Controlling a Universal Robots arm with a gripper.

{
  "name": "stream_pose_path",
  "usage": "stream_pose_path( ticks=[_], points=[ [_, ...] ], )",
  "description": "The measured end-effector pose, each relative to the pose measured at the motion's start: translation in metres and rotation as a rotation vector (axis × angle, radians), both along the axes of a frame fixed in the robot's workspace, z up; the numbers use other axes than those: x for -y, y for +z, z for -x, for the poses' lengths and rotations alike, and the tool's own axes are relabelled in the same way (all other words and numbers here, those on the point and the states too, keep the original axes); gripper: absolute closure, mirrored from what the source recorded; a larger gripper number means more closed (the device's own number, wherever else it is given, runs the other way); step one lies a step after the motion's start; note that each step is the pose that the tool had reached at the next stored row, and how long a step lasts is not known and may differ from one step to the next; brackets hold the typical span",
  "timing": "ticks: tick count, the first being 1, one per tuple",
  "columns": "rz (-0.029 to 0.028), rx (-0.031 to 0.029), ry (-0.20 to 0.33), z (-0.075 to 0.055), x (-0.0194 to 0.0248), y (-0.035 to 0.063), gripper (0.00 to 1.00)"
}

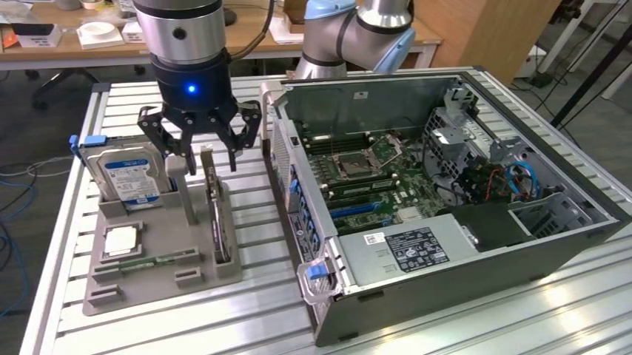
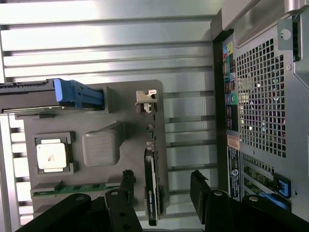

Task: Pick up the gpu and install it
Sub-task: 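Pick up the gpu and move the gpu toward the slot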

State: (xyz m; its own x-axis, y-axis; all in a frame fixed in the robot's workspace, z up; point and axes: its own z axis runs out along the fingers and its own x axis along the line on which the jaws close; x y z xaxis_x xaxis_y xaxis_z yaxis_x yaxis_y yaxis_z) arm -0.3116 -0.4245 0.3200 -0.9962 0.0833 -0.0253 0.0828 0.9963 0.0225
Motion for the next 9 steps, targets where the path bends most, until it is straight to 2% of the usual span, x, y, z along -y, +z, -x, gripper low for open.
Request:
stream_pose_path(
  ticks=[9],
  points=[
    [-0.0001,0.0001,0.0,0.0,0.0,-0.0023,0.41]
  ],
)
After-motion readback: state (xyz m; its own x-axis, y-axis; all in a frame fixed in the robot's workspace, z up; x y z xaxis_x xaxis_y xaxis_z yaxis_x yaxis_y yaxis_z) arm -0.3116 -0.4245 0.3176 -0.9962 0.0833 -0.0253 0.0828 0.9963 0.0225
